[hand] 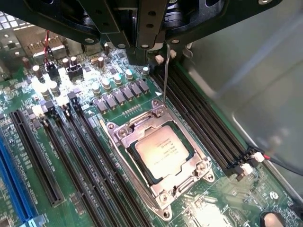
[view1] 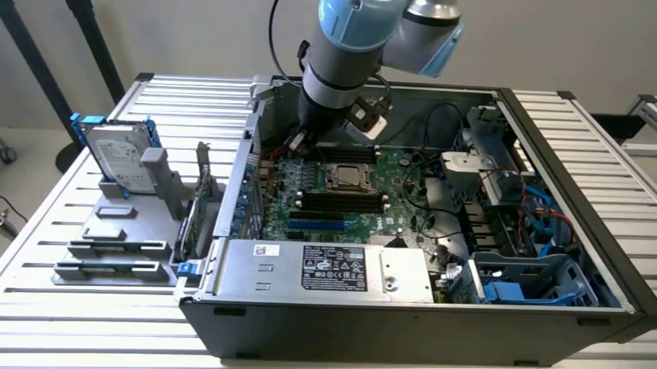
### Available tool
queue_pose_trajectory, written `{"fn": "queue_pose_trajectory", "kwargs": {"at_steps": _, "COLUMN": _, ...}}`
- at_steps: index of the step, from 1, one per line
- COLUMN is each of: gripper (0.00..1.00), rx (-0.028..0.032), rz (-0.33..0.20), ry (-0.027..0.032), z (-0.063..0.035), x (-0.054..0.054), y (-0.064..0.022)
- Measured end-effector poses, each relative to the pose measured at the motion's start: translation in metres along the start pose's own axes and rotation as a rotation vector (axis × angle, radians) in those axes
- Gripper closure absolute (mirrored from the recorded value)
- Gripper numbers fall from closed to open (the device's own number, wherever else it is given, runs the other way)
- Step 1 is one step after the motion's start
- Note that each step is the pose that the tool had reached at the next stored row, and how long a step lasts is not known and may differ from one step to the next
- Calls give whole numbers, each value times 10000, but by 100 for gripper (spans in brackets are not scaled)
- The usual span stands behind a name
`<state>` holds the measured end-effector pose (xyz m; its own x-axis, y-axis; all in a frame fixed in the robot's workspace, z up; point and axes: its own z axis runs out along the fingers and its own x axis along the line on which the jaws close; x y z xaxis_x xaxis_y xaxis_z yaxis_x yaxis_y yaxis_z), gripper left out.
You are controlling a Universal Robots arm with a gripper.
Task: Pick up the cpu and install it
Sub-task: 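Install the first cpu locking lever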
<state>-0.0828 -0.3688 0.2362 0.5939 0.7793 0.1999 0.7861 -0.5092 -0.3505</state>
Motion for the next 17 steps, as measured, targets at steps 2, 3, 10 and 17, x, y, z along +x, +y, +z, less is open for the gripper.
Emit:
{"fn": "queue_pose_trajectory", "kwargs": {"at_steps": 2, "gripper": 89, "rx": 63, "rz": 35, "ry": 75, "z": 2, "x": -19, "y": -27}}
{"fn": "queue_pose_trajectory", "kwargs": {"at_steps": 3, "gripper": 89, "rx": 95, "rz": 47, "ry": 110, "z": 4, "x": -29, "y": -40}}
{"fn": "queue_pose_trajectory", "kwargs": {"at_steps": 10, "gripper": 89, "rx": 217, "rz": 169, "ry": 210, "z": 22, "x": -96, "y": -130}}
{"fn": "queue_pose_trajectory", "kwargs": {"at_steps": 17, "gripper": 89, "rx": 138, "rz": 304, "ry": 191, "z": 33, "x": -133, "y": -179}}
